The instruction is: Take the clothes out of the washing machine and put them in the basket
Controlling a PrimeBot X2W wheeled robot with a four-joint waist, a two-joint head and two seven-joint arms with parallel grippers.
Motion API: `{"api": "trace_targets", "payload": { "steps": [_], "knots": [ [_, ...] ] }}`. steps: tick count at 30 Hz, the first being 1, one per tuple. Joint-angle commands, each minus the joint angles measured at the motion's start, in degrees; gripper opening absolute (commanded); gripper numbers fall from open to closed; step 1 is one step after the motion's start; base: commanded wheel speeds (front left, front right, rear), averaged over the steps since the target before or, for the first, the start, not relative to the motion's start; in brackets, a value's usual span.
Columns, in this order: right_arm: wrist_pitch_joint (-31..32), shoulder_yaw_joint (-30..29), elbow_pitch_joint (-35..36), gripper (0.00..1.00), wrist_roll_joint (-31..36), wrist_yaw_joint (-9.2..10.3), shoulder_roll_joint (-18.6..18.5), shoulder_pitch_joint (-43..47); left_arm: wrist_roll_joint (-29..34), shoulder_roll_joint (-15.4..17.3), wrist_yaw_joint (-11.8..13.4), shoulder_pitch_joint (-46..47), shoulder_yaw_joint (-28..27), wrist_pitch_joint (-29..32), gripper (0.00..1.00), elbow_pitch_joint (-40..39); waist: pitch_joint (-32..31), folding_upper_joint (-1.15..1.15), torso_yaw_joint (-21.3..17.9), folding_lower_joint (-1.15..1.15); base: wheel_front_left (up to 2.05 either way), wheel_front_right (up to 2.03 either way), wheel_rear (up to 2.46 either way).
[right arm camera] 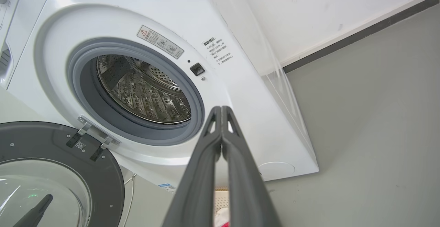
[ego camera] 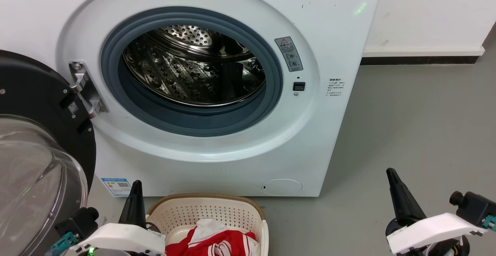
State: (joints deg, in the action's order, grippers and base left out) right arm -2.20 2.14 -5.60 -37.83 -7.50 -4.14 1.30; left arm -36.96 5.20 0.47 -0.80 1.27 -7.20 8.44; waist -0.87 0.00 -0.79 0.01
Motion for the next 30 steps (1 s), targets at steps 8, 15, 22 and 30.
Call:
{"api": "trace_targets", "payload": {
  "steps": [8, 15, 22, 30],
  "knots": [
    [0.8, -0.8, -0.8, 0.0, -9.7, 0.0, -0.6, -2.6, -9.1, -0.2, -1.5, 2.6, -1.5, 2.2, 0.0, 0.3, 0.1, 0.0, 0.1, 0.0, 0.0, 0.0, 0.0],
    [1.4, -1.3, -1.6, 0.0, -15.2, 0.0, -0.7, -3.3, -14.4, -0.5, -2.2, 3.2, -2.3, 3.5, 0.0, 0.9, 0.2, 0.0, 0.1, 0.0, 0.0, 0.0, 0.0],
    [2.0, -1.8, -2.4, 0.0, -20.3, 0.0, -0.8, -3.7, -19.4, -0.7, -2.9, 3.7, -3.0, 4.8, 0.0, 1.5, 0.3, 0.0, 0.2, 0.0, 0.0, 0.0, 0.0],
    [2.7, -2.5, -3.3, 0.0, -26.3, 0.0, -0.9, -4.4, -25.3, -1.0, -3.8, 4.4, -3.8, 6.2, 0.0, 2.1, 0.4, 0.0, 0.3, 0.0, 0.0, 0.0, 0.0]
  ]
}}
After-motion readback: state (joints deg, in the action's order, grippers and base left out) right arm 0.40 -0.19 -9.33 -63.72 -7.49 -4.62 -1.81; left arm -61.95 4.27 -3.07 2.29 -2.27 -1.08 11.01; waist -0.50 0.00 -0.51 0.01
